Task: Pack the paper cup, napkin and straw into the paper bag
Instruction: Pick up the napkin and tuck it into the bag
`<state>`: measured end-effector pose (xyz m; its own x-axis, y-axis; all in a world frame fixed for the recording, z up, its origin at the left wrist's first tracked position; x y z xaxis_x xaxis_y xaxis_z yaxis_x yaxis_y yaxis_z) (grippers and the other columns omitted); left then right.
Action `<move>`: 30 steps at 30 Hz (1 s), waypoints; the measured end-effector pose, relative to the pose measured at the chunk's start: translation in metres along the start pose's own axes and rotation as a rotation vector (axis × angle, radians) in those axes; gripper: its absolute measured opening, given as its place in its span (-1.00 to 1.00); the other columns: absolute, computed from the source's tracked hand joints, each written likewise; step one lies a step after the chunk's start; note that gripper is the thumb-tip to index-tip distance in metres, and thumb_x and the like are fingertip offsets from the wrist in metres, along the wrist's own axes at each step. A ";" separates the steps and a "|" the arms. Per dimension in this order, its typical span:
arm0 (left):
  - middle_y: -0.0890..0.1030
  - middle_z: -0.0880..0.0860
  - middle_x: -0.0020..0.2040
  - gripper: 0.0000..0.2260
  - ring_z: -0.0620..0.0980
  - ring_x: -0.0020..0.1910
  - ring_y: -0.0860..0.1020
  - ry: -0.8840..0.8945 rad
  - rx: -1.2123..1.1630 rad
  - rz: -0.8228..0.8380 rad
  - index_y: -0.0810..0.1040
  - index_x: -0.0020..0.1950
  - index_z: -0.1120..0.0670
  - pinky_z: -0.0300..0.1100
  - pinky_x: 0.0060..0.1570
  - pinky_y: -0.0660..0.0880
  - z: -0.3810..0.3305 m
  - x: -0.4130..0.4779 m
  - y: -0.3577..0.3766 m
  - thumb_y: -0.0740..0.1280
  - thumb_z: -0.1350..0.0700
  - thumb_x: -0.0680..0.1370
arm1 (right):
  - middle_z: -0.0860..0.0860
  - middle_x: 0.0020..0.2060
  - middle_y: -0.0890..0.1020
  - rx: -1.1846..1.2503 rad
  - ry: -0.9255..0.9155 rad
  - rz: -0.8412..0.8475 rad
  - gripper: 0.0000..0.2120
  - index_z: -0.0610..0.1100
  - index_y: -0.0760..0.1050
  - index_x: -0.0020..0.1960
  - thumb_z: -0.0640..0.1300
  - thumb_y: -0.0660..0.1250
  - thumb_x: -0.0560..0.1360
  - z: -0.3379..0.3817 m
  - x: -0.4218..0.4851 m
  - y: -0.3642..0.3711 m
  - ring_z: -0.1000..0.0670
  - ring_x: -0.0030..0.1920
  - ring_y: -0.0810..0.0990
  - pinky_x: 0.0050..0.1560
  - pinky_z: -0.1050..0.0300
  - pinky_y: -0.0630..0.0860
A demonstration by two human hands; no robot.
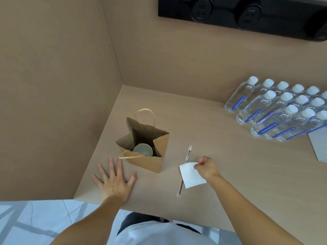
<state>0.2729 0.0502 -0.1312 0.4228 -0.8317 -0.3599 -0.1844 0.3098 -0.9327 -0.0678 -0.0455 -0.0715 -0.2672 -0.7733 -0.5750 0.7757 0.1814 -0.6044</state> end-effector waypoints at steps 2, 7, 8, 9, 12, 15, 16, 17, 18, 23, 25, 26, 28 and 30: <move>-0.22 0.02 0.63 -0.20 0.29 0.55 -0.30 -0.006 -0.023 -0.029 -0.30 0.56 -0.14 0.38 0.42 -0.27 0.002 0.000 0.001 -0.34 -0.50 0.40 | -0.05 -0.27 0.54 -0.025 -0.047 0.021 -0.79 -0.05 0.37 -0.29 -0.28 0.31 0.43 0.008 -0.001 0.002 -0.09 -0.22 0.49 -0.36 0.23 0.40; -0.15 0.02 0.64 -0.23 0.28 0.56 -0.26 0.005 -0.053 -0.058 -0.20 0.58 -0.15 0.34 0.41 -0.33 0.002 -0.001 0.000 -0.29 -0.49 0.44 | -0.17 -0.15 0.60 0.307 -0.108 0.130 -0.80 -0.13 0.40 -0.17 -0.40 0.27 0.50 0.039 -0.020 -0.013 -0.13 -0.21 0.57 -0.17 -0.05 0.56; -0.15 0.02 0.64 -0.23 0.28 0.57 -0.26 0.004 -0.055 -0.052 -0.21 0.58 -0.15 0.34 0.42 -0.33 0.003 -0.001 0.000 -0.29 -0.48 0.44 | -0.17 -0.13 0.64 0.361 -0.172 0.151 -0.81 -0.14 0.45 -0.14 -0.41 0.29 0.50 0.049 -0.028 -0.021 -0.12 -0.20 0.59 -0.16 -0.02 0.56; -0.14 0.02 0.64 -0.24 0.27 0.57 -0.26 0.004 -0.053 -0.057 -0.22 0.57 -0.16 0.35 0.42 -0.33 0.003 -0.001 0.001 -0.29 -0.48 0.45 | -0.17 -0.13 0.67 0.411 -0.241 0.183 -0.81 -0.14 0.51 -0.11 -0.42 0.31 0.49 0.063 -0.038 -0.029 -0.10 -0.20 0.60 -0.16 0.01 0.57; -0.09 0.01 0.65 -0.24 0.28 0.57 -0.23 -0.017 -0.063 -0.059 -0.16 0.58 -0.16 0.36 0.43 -0.29 0.005 0.001 0.000 -0.27 -0.48 0.45 | -0.09 -0.18 0.72 0.483 -0.466 0.262 -0.78 -0.13 0.64 -0.10 -0.42 0.34 0.48 0.116 -0.072 -0.053 -0.04 -0.21 0.64 -0.15 0.07 0.60; -0.06 0.00 0.65 -0.24 0.28 0.57 -0.23 -0.017 -0.065 -0.063 -0.13 0.58 -0.17 0.35 0.43 -0.29 0.006 0.002 -0.001 -0.27 -0.48 0.45 | -0.04 -0.22 0.73 0.545 -0.701 0.322 -0.76 -0.10 0.66 -0.15 -0.42 0.38 0.45 0.173 -0.115 -0.080 0.02 -0.22 0.68 -0.20 0.19 0.59; -0.07 0.00 0.65 -0.24 0.27 0.57 -0.24 -0.017 -0.062 -0.066 -0.14 0.58 -0.17 0.35 0.44 -0.30 0.007 0.002 -0.001 -0.28 -0.48 0.45 | -0.03 -0.22 0.73 0.563 -0.794 0.336 -0.77 -0.09 0.65 -0.16 -0.41 0.40 0.44 0.189 -0.131 -0.089 0.01 -0.21 0.69 -0.20 0.21 0.59; -0.09 0.00 0.65 -0.24 0.26 0.57 -0.25 -0.015 -0.055 -0.065 -0.16 0.58 -0.17 0.34 0.44 -0.31 0.006 0.001 -0.001 -0.30 -0.48 0.44 | -0.01 -0.22 0.73 0.577 -0.892 0.343 -0.79 -0.09 0.64 -0.16 -0.40 0.42 0.43 0.202 -0.148 -0.100 0.01 -0.21 0.70 -0.19 0.21 0.59; -0.11 0.00 0.65 -0.24 0.25 0.57 -0.27 -0.014 -0.052 -0.066 -0.17 0.58 -0.17 0.33 0.45 -0.31 0.006 0.001 -0.001 -0.32 -0.48 0.44 | 0.01 -0.22 0.73 0.588 -0.994 0.351 -0.80 -0.10 0.63 -0.15 -0.39 0.43 0.42 0.212 -0.164 -0.108 0.01 -0.21 0.71 -0.18 0.22 0.59; -0.19 -0.04 0.64 -0.26 0.21 0.57 -0.30 -0.032 -0.072 -0.074 -0.14 0.58 -0.19 0.31 0.47 -0.29 0.006 0.004 0.000 -0.32 -0.46 0.45 | 0.03 -0.22 0.72 0.590 -1.212 0.392 -0.86 -0.18 0.56 -0.16 -0.40 0.41 0.43 0.239 -0.212 -0.106 0.02 -0.24 0.72 -0.21 0.25 0.59; -0.20 -0.04 0.63 -0.27 0.21 0.57 -0.30 -0.030 -0.085 -0.077 -0.17 0.58 -0.21 0.31 0.47 -0.29 0.005 0.004 -0.001 -0.32 -0.46 0.45 | -0.09 -0.21 0.73 0.489 -1.169 0.332 -0.88 -0.19 0.56 -0.17 -0.38 0.42 0.43 0.239 -0.207 -0.092 -0.12 -0.22 0.73 -0.25 0.08 0.63; -0.21 -0.04 0.63 -0.28 0.20 0.57 -0.31 -0.028 -0.093 -0.080 -0.19 0.57 -0.22 0.30 0.47 -0.30 0.005 0.004 -0.001 -0.33 -0.46 0.45 | -0.13 -0.23 0.72 0.418 -1.148 0.290 -0.89 -0.17 0.57 -0.18 -0.35 0.42 0.43 0.237 -0.202 -0.084 -0.18 -0.23 0.72 -0.25 -0.04 0.65; -0.20 -0.04 0.63 -0.29 0.20 0.57 -0.31 -0.022 -0.107 -0.082 -0.19 0.57 -0.24 0.30 0.47 -0.31 0.005 0.004 -0.001 -0.33 -0.46 0.45 | -0.09 -0.29 0.70 0.255 -1.140 0.188 -0.86 -0.13 0.56 -0.23 -0.33 0.43 0.42 0.232 -0.189 -0.068 -0.15 -0.26 0.70 -0.25 -0.15 0.63; -0.17 -0.04 0.64 -0.30 0.21 0.57 -0.29 -0.017 -0.115 -0.089 -0.14 0.57 -0.23 0.30 0.47 -0.31 0.005 0.003 -0.004 -0.30 -0.44 0.47 | -0.02 -0.31 0.68 0.116 -1.154 0.094 -0.82 -0.09 0.53 -0.26 -0.33 0.42 0.41 0.229 -0.180 -0.053 -0.04 -0.27 0.68 -0.24 -0.08 0.61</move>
<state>0.2793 0.0494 -0.1289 0.4568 -0.8454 -0.2769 -0.2453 0.1794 -0.9527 0.0701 -0.0556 0.1905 0.4276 -0.8644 0.2645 0.8282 0.2573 -0.4979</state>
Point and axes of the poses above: each hand's wrist, its own x-axis towards the middle knuckle, its own y-axis out of the palm, z = x × y, the point moved 3 cm from there along x, towards the middle knuckle
